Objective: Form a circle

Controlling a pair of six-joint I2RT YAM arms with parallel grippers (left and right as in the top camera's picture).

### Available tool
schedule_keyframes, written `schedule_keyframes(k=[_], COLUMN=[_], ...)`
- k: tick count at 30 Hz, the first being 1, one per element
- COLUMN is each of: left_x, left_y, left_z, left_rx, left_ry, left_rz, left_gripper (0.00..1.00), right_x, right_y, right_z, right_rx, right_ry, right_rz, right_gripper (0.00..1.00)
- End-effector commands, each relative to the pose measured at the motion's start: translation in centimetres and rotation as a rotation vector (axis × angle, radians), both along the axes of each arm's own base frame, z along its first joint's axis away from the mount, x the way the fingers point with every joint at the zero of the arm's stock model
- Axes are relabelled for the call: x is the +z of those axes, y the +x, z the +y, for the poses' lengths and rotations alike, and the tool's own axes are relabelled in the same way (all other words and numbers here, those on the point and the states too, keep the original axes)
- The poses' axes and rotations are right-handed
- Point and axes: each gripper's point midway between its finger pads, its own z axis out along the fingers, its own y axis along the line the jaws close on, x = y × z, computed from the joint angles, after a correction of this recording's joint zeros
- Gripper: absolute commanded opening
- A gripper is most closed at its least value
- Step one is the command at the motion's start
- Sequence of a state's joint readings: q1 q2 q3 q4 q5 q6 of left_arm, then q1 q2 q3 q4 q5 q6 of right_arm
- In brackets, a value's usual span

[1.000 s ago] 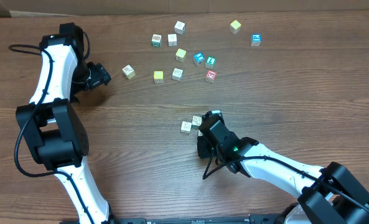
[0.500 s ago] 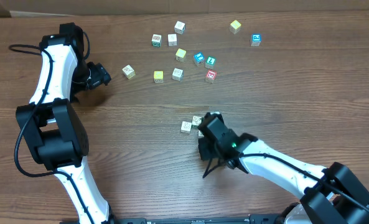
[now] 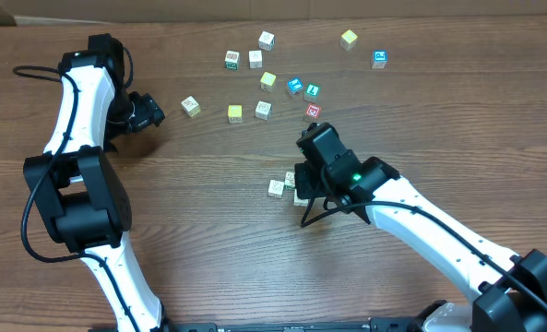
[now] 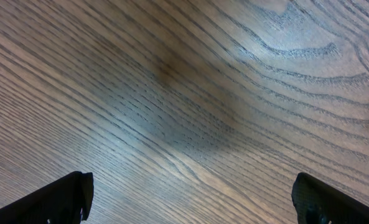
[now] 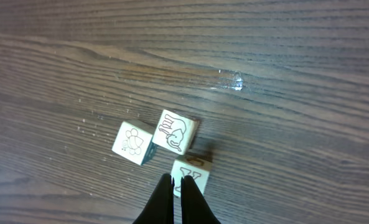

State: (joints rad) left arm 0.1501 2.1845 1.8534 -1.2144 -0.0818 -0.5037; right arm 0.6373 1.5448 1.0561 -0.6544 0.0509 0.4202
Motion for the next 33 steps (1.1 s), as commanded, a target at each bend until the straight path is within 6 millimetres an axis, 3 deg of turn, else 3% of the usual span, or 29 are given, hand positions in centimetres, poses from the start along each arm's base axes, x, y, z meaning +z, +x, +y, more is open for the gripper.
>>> schedule_keyframes(k=[1,10,16,18,21,27,29,30,33], left_x=[-0.6,-0.6,-0.6,-0.6,-0.6,-0.6,-0.6,-0.6,-0.6], left_y=[-0.1,-0.1,-0.1,-0.1,-0.1,-0.1,-0.1,-0.1,-0.1], left_z=[-0.4,-0.4,-0.4,-0.4,-0.4,-0.4,-0.4,-0.4,-0.4], left_rx=[0.014,0.014,0.014,0.014,0.014,0.014,0.014,0.014,0.013], left_ry=[-0.007,-0.007,-0.007,-0.007,-0.007,-0.007,-0.007,-0.007,-0.007], left_rz=[0.014,0.014,0.014,0.014,0.014,0.014,0.014,0.014,0.014], left_gripper=[1.0,1.0,1.0,1.0,1.0,1.0,1.0,1.0,0.99], right_x=[0.3,-1.1,2.4,4.1,6.4,7.8,7.7,7.7,7.7], right_y=[-0.3,0.1,2.6,3.8,5.7,8.7,9.2,9.4,9.5], right_z=[0.4,-0.1,-0.6,-1.6,-3.9,-9.7,-11.6,-12.4,-14.2], right_rx=[0.086,0.074,0.046,0.007,-0.067,-0.227,-0.276,-0.293,-0.367], right_ry=[0.006,-0.04,-0.022,-0.018,-0.009,0.003,0.016,0.03,0.125], right_rz=[-0.003,0.003,-0.049,-0.058,-0.077,-0.104,-0.093,-0.085,-0.036], right_gripper=[0.04,0.04,0.04,0.16,0.2,0.77,0.89,0.93,0.95])
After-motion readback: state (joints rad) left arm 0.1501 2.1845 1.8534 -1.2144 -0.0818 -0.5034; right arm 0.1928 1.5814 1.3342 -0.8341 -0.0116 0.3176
